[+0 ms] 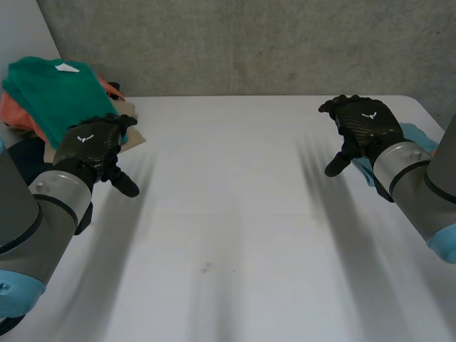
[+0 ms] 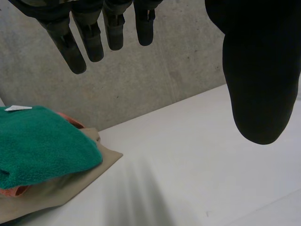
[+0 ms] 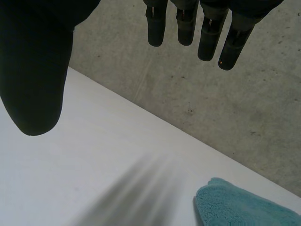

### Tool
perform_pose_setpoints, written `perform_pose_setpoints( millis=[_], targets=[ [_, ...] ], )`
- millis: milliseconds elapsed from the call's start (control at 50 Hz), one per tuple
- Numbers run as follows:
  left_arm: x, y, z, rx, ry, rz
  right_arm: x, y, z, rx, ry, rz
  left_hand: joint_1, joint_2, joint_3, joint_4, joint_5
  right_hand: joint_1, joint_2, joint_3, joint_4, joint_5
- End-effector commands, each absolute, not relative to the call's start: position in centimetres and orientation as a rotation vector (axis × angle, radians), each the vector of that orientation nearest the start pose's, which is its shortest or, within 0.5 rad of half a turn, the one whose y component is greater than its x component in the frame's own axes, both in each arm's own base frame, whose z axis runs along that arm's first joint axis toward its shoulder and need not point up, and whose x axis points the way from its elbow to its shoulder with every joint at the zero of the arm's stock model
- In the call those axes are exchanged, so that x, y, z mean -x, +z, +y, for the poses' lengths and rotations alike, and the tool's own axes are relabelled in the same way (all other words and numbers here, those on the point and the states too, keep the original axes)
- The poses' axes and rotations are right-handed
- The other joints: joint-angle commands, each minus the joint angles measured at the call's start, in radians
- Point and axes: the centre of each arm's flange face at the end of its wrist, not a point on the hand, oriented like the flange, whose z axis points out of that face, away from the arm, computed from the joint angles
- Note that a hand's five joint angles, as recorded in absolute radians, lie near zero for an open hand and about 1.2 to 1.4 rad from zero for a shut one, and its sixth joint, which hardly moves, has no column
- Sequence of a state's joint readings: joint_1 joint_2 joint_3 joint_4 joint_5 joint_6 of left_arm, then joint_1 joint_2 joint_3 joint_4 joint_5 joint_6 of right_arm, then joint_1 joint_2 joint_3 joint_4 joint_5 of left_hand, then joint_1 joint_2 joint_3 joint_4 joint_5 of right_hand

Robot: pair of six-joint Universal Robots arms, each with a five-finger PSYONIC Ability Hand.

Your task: Fold the laundry.

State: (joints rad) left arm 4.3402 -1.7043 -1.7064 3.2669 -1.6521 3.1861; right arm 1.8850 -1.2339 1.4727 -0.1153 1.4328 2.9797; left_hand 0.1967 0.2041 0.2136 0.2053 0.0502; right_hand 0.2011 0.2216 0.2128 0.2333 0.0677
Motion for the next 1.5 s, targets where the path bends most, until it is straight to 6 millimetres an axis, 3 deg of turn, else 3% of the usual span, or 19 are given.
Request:
perform_pose_setpoints(
  millis=[20, 180, 220, 400, 600, 760, 1080, 1500],
  targets=[
    [23.0, 23.9, -25.0, -0.432, -2.146, 2.462, -24.8, 24.0, -30.8, 0.676, -1.960, 2.128, -0.022, -0.030, -0.039, -0.031, -0.050, -0.027, -0.047, -0.038, -0.059, -0.068],
    [23.0, 23.9, -25.0, -0.431, -2.148, 2.461, -24.2, 24.6, -30.8, 0.823, -1.919, 2.218, -0.022, -0.030, -0.039, -0.031, -0.050, -0.027, -0.047, -0.038, -0.059, -0.068],
    [23.0, 23.8, -25.0, -0.432, -2.146, 2.462, -23.4, 24.7, -31.6, 0.831, -1.918, 2.254, -0.022, -0.030, -0.039, -0.031, -0.050, -0.027, -0.047, -0.038, -0.059, -0.068],
    [23.0, 23.6, -24.9, -0.433, -2.138, 2.468, -18.9, 21.4, -36.1, 0.903, -1.867, 2.322, -0.021, -0.029, -0.038, -0.030, -0.049, -0.027, -0.047, -0.038, -0.059, -0.068],
    [23.0, 23.6, -25.1, -0.428, -2.154, 2.456, -13.2, 17.4, -40.5, 0.946, -1.930, 2.405, -0.021, -0.029, -0.038, -0.030, -0.049, -0.027, -0.047, -0.038, -0.059, -0.068],
    [23.0, 23.3, -25.2, -0.427, -2.149, 2.458, -10.4, 15.7, -43.1, 0.946, -1.968, 2.381, -0.022, -0.030, -0.039, -0.031, -0.050, -0.027, -0.047, -0.038, -0.059, -0.068],
    [23.1, 23.0, -25.5, -0.424, -2.155, 2.454, -9.6, 12.4, -45.8, 0.962, -1.964, 2.341, -0.022, -0.030, -0.039, -0.031, -0.050, -0.027, -0.047, -0.038, -0.059, -0.068],
    [23.1, 22.6, -25.7, -0.426, -2.142, 2.462, -9.1, 11.4, -49.3, 0.975, -2.103, 2.279, -0.021, -0.029, -0.038, -0.030, -0.049, -0.027, -0.047, -0.038, -0.059, -0.068]
  ],
)
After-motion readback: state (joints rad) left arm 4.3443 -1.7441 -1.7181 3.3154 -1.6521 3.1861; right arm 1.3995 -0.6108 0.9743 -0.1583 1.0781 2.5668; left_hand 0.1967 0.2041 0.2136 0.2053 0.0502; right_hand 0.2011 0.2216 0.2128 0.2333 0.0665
